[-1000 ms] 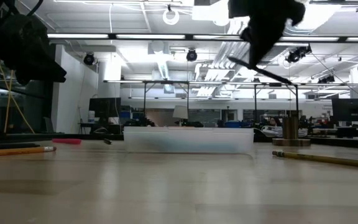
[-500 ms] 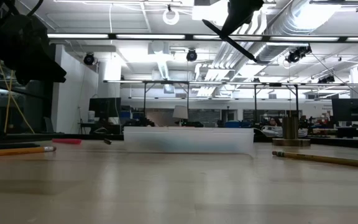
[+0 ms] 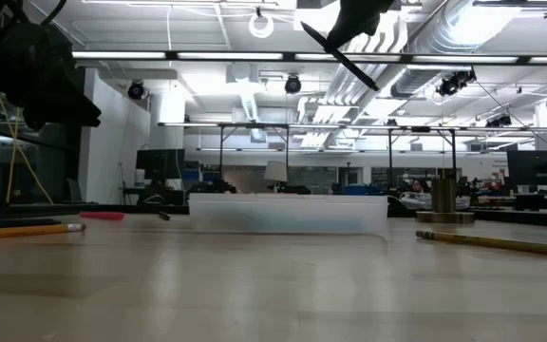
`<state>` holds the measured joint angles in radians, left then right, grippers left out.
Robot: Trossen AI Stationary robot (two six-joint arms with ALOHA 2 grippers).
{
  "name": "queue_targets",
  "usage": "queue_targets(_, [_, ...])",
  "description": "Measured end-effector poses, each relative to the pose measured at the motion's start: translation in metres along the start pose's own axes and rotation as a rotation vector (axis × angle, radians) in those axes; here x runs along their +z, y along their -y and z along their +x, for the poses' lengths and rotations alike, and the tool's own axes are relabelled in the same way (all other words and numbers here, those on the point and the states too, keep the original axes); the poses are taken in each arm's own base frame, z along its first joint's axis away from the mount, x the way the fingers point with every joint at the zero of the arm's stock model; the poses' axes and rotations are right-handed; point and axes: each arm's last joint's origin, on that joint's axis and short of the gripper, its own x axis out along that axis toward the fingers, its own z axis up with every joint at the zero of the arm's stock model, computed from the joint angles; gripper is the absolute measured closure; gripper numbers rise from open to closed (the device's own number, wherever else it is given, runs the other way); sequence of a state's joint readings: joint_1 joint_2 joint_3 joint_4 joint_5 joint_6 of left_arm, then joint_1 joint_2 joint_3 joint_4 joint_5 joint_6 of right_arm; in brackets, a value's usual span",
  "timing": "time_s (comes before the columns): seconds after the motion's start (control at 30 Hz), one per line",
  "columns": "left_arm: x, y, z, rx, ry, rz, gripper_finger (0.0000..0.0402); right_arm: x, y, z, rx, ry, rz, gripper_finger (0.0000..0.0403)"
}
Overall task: Pick & place school supplies into a supply box
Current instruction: Put the middle black pen into the orange supply box
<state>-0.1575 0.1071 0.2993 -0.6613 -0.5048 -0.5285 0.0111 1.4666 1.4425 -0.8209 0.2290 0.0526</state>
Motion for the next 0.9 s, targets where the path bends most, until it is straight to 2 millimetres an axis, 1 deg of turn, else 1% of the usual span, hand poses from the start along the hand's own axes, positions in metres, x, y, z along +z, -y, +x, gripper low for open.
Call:
queue_targets(0.33, [0.000, 0.000, 0.000, 0.000, 0.001, 0.000, 0.0231, 0.018, -0.003, 0.002, 0.056, 0.170, 0.053, 0.0398])
queue_targets(0.53, [0.001, 0.000, 0.000, -0.003, 0.005, -0.004, 0.0231, 0.025, -0.008, 0.015, 0.105, 0.209, 0.066, 0.0393])
queue_targets(0.9, [0.000, 0.000, 0.000, -0.002, 0.003, -0.002, 0.0231, 0.028, -0.015, 0.041, 0.124, 0.208, 0.056, 0.0392])
